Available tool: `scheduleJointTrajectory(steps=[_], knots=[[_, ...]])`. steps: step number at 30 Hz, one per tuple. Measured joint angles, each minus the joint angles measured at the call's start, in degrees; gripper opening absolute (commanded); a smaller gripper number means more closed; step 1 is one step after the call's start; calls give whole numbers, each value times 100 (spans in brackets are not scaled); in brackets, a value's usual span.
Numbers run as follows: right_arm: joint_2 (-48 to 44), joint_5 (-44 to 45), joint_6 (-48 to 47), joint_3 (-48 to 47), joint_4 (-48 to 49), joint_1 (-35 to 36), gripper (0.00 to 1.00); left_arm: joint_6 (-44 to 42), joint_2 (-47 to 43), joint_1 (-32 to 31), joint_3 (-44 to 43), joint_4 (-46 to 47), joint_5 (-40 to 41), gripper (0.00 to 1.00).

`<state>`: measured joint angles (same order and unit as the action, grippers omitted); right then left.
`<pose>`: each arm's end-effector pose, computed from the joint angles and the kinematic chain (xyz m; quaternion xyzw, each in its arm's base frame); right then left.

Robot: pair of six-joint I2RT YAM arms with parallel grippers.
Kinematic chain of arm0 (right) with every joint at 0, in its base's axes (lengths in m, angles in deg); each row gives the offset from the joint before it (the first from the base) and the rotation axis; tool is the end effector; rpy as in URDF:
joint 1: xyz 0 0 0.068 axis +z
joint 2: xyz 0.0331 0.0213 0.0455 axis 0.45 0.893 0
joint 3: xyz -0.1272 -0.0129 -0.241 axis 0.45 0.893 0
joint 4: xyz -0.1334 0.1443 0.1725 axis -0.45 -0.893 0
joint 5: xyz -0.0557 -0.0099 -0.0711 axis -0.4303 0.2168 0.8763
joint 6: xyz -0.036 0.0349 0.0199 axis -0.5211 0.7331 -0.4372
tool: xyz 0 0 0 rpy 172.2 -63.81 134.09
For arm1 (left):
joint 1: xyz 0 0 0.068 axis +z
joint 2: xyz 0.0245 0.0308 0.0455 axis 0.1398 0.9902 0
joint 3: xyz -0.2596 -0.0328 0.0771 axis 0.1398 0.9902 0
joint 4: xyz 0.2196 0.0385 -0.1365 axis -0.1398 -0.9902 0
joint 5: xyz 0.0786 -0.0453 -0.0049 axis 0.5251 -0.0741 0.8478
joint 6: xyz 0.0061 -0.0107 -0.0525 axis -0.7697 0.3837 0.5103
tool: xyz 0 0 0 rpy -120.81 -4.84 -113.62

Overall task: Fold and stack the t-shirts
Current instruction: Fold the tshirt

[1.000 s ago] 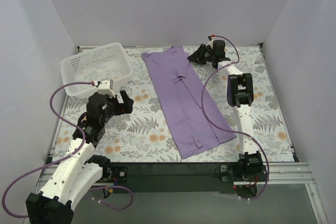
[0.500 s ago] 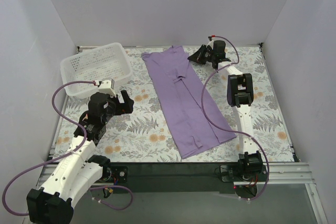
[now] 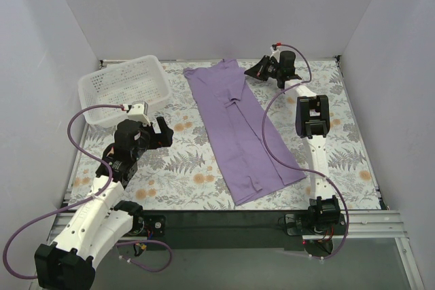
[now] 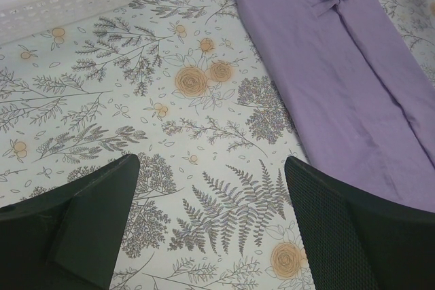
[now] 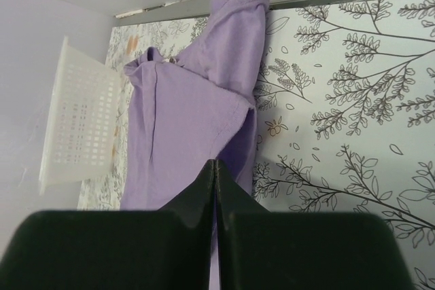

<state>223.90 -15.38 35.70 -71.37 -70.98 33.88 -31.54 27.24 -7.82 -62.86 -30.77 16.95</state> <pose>0.5979 0.0981 0.1186 0.0418 0.7715 0.4962 0.3961 0.1734 -0.0485 0.2601 -0.2868 0.8038 -0.2929 0.4311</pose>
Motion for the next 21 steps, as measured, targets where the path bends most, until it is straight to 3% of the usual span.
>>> scheduleJointTrajectory(steps=[21], knots=[[0, -439, -219, 0, 157, 339, 1, -2, -9, 0, 0, 0, 0, 88]])
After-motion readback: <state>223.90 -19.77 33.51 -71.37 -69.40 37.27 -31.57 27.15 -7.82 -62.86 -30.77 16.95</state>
